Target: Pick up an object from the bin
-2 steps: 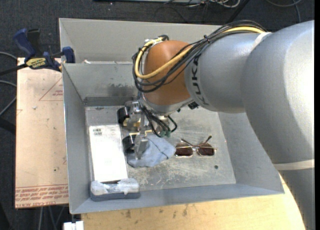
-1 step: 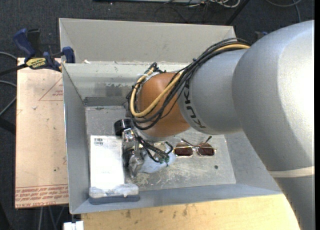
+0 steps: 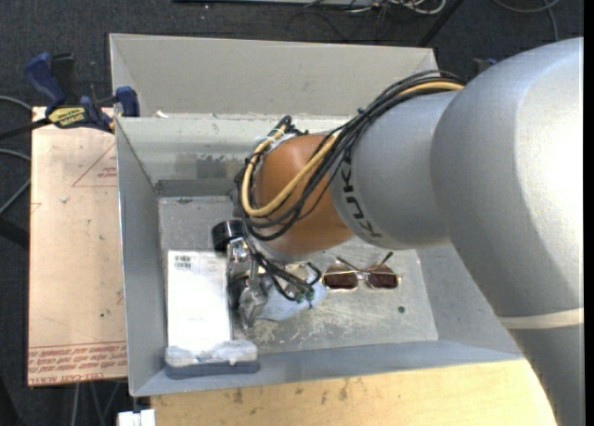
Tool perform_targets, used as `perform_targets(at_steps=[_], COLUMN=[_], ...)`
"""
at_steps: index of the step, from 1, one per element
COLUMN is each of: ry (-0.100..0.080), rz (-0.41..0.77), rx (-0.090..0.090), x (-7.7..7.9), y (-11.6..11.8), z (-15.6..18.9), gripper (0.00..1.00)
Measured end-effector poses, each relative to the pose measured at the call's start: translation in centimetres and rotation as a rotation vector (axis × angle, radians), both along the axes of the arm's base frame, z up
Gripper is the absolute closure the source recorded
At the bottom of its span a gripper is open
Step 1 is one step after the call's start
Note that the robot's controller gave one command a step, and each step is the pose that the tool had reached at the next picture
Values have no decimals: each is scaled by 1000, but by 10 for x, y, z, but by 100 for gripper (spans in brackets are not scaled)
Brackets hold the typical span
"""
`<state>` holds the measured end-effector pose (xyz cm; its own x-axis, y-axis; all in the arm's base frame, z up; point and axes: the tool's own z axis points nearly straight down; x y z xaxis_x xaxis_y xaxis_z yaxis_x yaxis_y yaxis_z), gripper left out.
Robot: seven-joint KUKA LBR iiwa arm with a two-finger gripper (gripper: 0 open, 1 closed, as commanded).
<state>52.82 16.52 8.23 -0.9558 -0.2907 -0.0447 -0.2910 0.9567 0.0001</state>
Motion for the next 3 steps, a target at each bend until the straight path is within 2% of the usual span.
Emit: perform_targets(at_steps=[1,2,3], ry=[41,45,30], rz=[-5,-6,-5], rx=[-12,-13,-8], x=[-6,9,-5], y=[5,-1,1], z=[32,99,113], gripper=[100,100,100])
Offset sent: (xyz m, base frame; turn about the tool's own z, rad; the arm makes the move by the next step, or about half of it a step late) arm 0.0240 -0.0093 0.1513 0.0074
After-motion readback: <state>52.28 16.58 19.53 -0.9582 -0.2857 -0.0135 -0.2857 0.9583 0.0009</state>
